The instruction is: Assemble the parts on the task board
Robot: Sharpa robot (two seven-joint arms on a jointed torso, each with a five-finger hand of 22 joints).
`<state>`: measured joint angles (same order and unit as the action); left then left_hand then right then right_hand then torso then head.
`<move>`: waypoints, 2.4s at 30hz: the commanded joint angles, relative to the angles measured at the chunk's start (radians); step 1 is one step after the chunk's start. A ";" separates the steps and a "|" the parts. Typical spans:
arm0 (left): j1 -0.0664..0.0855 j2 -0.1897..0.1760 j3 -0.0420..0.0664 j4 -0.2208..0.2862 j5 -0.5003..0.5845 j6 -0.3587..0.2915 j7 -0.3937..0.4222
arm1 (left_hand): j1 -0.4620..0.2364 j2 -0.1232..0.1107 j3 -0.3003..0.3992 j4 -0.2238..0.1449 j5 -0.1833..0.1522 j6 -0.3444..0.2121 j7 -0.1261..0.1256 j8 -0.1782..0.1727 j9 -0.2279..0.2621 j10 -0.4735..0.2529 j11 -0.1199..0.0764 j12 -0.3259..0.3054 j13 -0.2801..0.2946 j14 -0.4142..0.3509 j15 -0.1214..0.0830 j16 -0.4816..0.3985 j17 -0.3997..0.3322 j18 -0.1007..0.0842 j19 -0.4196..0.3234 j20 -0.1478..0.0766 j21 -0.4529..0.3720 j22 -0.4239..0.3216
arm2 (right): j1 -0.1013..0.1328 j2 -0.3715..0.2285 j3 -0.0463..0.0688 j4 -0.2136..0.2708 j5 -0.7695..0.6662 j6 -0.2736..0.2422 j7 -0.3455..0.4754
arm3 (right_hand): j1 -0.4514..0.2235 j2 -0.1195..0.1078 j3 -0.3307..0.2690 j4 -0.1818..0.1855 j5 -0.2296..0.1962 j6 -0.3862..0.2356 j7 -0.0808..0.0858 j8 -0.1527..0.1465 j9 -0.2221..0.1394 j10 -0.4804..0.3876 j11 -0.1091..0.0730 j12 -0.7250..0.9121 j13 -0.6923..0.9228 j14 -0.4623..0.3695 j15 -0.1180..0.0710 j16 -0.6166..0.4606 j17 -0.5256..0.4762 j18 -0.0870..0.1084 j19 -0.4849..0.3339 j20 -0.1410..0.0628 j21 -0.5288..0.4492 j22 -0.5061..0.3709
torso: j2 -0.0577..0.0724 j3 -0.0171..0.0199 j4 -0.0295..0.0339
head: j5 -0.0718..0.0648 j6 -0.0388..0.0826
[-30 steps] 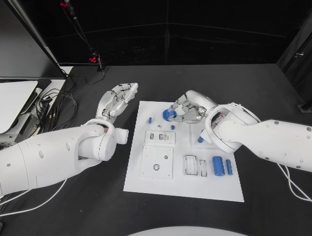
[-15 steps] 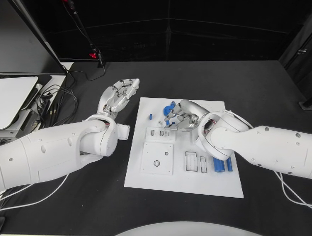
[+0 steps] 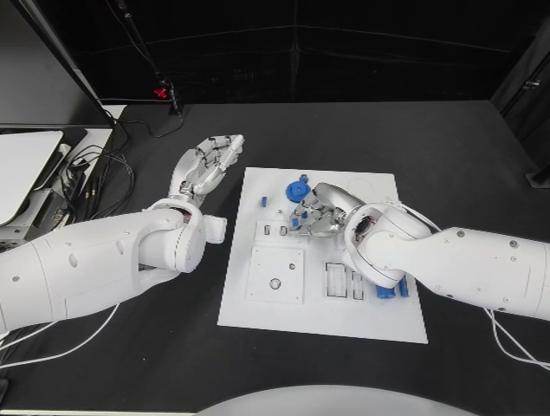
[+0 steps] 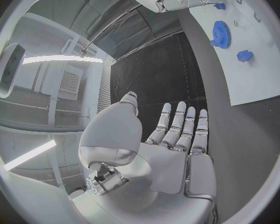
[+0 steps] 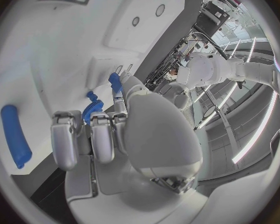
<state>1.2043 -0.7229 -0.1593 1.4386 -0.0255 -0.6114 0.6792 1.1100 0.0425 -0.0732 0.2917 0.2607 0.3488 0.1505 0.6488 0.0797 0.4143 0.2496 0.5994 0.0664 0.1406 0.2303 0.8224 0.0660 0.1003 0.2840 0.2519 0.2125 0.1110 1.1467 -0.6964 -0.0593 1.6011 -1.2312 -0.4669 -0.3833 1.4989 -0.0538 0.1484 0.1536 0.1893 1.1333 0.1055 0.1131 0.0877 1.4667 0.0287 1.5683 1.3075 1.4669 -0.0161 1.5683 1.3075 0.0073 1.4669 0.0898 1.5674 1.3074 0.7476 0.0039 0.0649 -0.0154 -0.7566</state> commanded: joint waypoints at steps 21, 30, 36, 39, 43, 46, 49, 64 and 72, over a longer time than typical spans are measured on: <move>0.002 -0.001 -0.002 0.001 -0.007 0.004 0.248 | 0.003 0.011 -0.007 -0.001 0.007 0.007 0.141 0.003 -0.001 0.002 0.003 0.003 -0.002 -0.001 0.005 0.004 -0.001 -0.003 -0.002 0.009 0.006 0.001 | -0.011 0.012 0.000 -0.007 -0.025 0.000 -0.009 | -0.009 0.007 -0.001 -0.008 0.007 0.006 -0.004 -0.010 -0.003 0.104 0.010 0.003 0.263 0.104 0.006 0.002 0.263 -0.007 0.104 0.009 0.003 0.263 | -0.001 -0.0005 0.0012 | -0.008 -0.007; 0.002 -0.001 -0.002 0.000 -0.007 0.004 0.248 | 0.005 0.012 -0.008 0.000 0.009 0.007 0.141 0.003 -0.002 0.001 0.003 0.003 -0.002 -0.001 0.005 0.004 -0.002 -0.003 -0.002 0.010 0.006 0.001 | -0.012 0.011 0.000 -0.010 -0.023 0.005 -0.009 | -0.009 0.006 -0.001 -0.011 0.007 0.002 -0.002 -0.014 -0.005 0.104 0.011 0.003 0.263 0.104 0.007 0.002 0.263 -0.007 0.104 0.010 0.003 0.263 | 0.000 -0.0001 0.0015 | -0.010 -0.009; 0.002 0.000 -0.002 -0.002 -0.007 0.005 0.247 | 0.005 0.012 -0.008 0.000 0.009 0.007 0.141 0.003 -0.002 0.001 0.003 0.003 -0.002 -0.001 0.005 0.004 -0.002 -0.003 -0.002 0.010 0.006 0.001 | -0.012 0.010 0.000 -0.010 -0.023 -0.001 -0.006 | -0.010 0.002 -0.001 -0.017 0.007 -0.013 0.002 -0.027 -0.010 0.104 0.015 0.003 0.263 0.104 0.009 0.002 0.263 -0.007 0.104 0.012 0.003 0.263 | -0.001 -0.0001 0.0011 | -0.010 -0.011; 0.002 0.000 -0.002 -0.003 -0.007 0.005 0.247 | 0.005 0.012 -0.008 0.000 0.009 0.007 0.141 0.003 -0.002 0.001 0.003 0.003 -0.002 -0.001 0.005 0.004 -0.002 -0.003 -0.002 0.010 0.006 0.001 | -0.012 0.010 0.000 -0.011 -0.023 0.000 -0.006 | -0.010 0.002 -0.001 -0.017 0.007 -0.013 0.002 -0.027 -0.010 0.104 0.015 0.003 0.263 0.104 0.009 0.002 0.263 -0.007 0.104 0.012 0.003 0.263 | -0.001 -0.0002 0.0013 | -0.010 -0.012; 0.002 0.000 -0.003 -0.004 -0.007 0.005 0.247 | 0.005 0.012 -0.008 0.000 0.009 0.007 0.141 0.003 -0.002 0.001 0.003 0.003 -0.002 -0.001 0.005 0.004 -0.002 -0.003 -0.002 0.010 0.006 0.001 | -0.012 0.010 0.000 -0.012 -0.023 0.004 -0.008 | -0.010 0.001 -0.001 -0.018 0.007 -0.014 0.002 -0.029 -0.011 0.104 0.015 0.003 0.263 0.104 0.010 0.002 0.263 -0.007 0.104 0.013 0.003 0.263 | -0.001 -0.0008 0.0016 | -0.011 -0.012; 0.002 0.000 -0.003 -0.004 -0.007 0.005 0.247 | 0.005 0.012 -0.008 0.000 0.009 0.007 0.141 0.003 -0.002 0.001 0.003 0.003 -0.002 -0.001 0.005 0.004 -0.002 -0.003 -0.002 0.010 0.006 0.001 | -0.012 0.010 0.000 -0.012 -0.023 0.007 -0.010 | -0.011 -0.001 -0.002 -0.020 0.005 -0.022 0.005 -0.035 -0.014 0.104 0.017 0.003 0.263 0.104 0.011 0.002 0.263 -0.007 0.104 0.014 0.003 0.263 | -0.001 -0.0011 0.0015 | -0.013 -0.013; 0.002 0.000 -0.003 -0.004 -0.007 0.005 0.247 | 0.005 0.012 -0.008 0.000 0.009 0.007 0.141 0.003 -0.002 0.001 0.003 0.003 -0.002 -0.001 0.005 0.004 -0.002 -0.003 -0.002 0.010 0.006 0.001 | -0.012 0.009 0.000 -0.012 -0.024 0.013 -0.012 | -0.013 -0.002 -0.002 -0.021 0.004 -0.027 0.007 -0.039 -0.015 0.104 0.019 0.003 0.263 0.104 0.012 0.002 0.263 -0.007 0.104 0.015 0.003 0.263 | -0.001 -0.0008 0.0016 | -0.013 -0.013; 0.002 0.000 -0.003 -0.004 -0.007 0.005 0.247 | 0.006 0.012 -0.009 0.000 0.009 0.007 0.141 0.003 -0.003 0.001 0.003 0.003 -0.002 -0.001 0.005 0.004 -0.002 -0.003 -0.003 0.010 0.007 0.001 | -0.013 0.007 0.000 -0.009 -0.025 0.021 -0.016 | -0.018 -0.011 -0.006 -0.024 -0.003 -0.042 0.012 -0.048 -0.018 0.104 0.024 0.003 0.263 0.104 0.016 0.002 0.263 -0.007 0.104 0.018 0.003 0.263 | -0.001 -0.0008 0.0020 | -0.016 -0.013; 0.002 0.000 -0.004 -0.004 -0.007 0.005 0.246 | 0.007 0.013 -0.010 0.000 0.010 0.007 0.141 0.003 -0.003 0.001 0.003 0.003 -0.002 -0.001 0.005 0.004 -0.002 -0.003 -0.003 0.010 0.007 0.002 | -0.013 0.005 0.000 -0.008 -0.026 0.026 -0.020 | -0.019 -0.013 -0.007 -0.025 -0.004 -0.044 0.013 -0.049 -0.019 0.104 0.025 0.003 0.263 0.104 0.017 0.002 0.263 -0.007 0.104 0.019 0.003 0.263 | -0.001 -0.0010 0.0011 | -0.016 -0.014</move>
<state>1.2040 -0.7236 -0.1638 1.4335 -0.0255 -0.6113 0.6792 1.1139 0.0465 -0.0786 0.2917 0.2645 0.3488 0.1505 0.6488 0.0772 0.4143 0.2495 0.5993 0.0655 0.1406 0.2303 0.8224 0.0661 0.1003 0.2804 0.2555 0.2161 0.1115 1.1343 -0.6897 -0.0582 1.5918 -1.2518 -0.4564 -0.3934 1.4827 -0.0615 0.1414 0.1359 0.1886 1.0974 0.1189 0.0693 0.0698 1.4632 0.0466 1.5683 1.3075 1.4640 -0.0061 1.5683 1.3074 0.0074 1.4667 0.1041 1.5674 1.3074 0.7464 0.0029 0.0666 -0.0313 -0.7705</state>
